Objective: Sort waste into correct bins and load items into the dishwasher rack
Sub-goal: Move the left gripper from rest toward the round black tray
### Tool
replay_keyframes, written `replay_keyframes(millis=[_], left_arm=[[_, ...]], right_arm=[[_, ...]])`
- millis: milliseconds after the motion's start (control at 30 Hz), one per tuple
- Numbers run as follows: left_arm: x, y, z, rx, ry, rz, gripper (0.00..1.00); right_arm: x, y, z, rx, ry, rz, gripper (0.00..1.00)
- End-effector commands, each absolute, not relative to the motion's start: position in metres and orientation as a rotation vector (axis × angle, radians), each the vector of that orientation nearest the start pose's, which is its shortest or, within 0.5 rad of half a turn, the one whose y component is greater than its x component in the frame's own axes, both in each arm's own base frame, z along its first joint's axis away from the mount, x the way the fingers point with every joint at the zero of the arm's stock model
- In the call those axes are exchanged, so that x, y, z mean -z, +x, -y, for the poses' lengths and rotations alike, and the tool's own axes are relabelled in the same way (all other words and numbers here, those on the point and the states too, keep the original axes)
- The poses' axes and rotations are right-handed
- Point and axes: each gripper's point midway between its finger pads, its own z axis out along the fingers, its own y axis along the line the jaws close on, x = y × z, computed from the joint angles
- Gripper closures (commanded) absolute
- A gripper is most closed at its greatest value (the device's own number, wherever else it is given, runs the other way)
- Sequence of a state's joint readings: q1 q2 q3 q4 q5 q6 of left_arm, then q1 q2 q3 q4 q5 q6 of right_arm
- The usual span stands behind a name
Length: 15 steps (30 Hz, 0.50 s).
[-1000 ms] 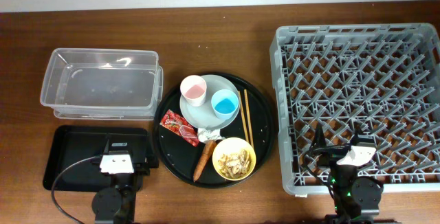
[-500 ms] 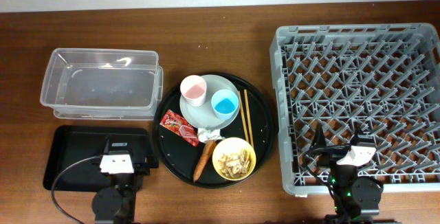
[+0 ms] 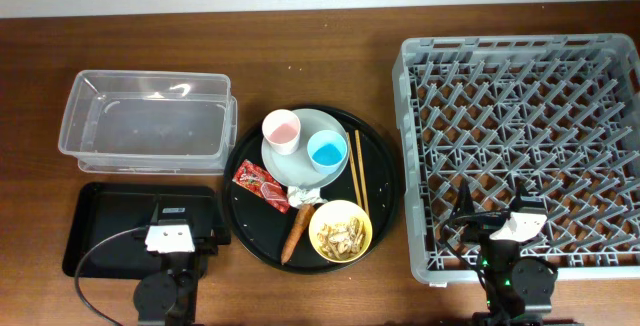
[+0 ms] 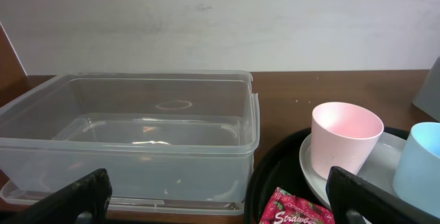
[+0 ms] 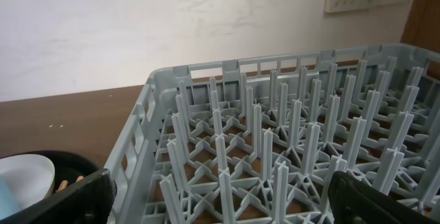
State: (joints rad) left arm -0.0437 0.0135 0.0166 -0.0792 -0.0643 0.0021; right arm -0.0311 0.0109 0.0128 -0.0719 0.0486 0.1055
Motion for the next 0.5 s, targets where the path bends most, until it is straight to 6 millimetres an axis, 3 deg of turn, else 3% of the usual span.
replay_keyframes(millis=[0, 200, 267, 433, 467], left_arm=[[-0.158, 0.246, -0.001, -0.017, -0.022, -1.644, 0.01], [-0.169, 0.246, -0.001, -0.016, -0.026, -1.597, 0.01], [-0.156, 0.246, 0.006, 0.015, 0.007, -1.651, 0.01], [-0.177, 0.227, 0.084, 0.389, 0.370, -1.537, 0.01], [-0.184, 0.225, 0.085, 0.431, 0.344, -1.535, 0.01]], right_arm=[[-0.157, 0.245, 0.017, -0.018, 0.159, -1.637, 0.02], [-0.157, 0.245, 0.017, -0.018, 0.159, -1.637, 0.02], [-0.157, 0.245, 0.017, -0.018, 0.159, -1.637, 0.02], [-0.157, 0.245, 0.017, -0.018, 0.159, -1.637, 0.02], [-0.157, 0.245, 0.017, -0.018, 0.159, -1.637, 0.02]])
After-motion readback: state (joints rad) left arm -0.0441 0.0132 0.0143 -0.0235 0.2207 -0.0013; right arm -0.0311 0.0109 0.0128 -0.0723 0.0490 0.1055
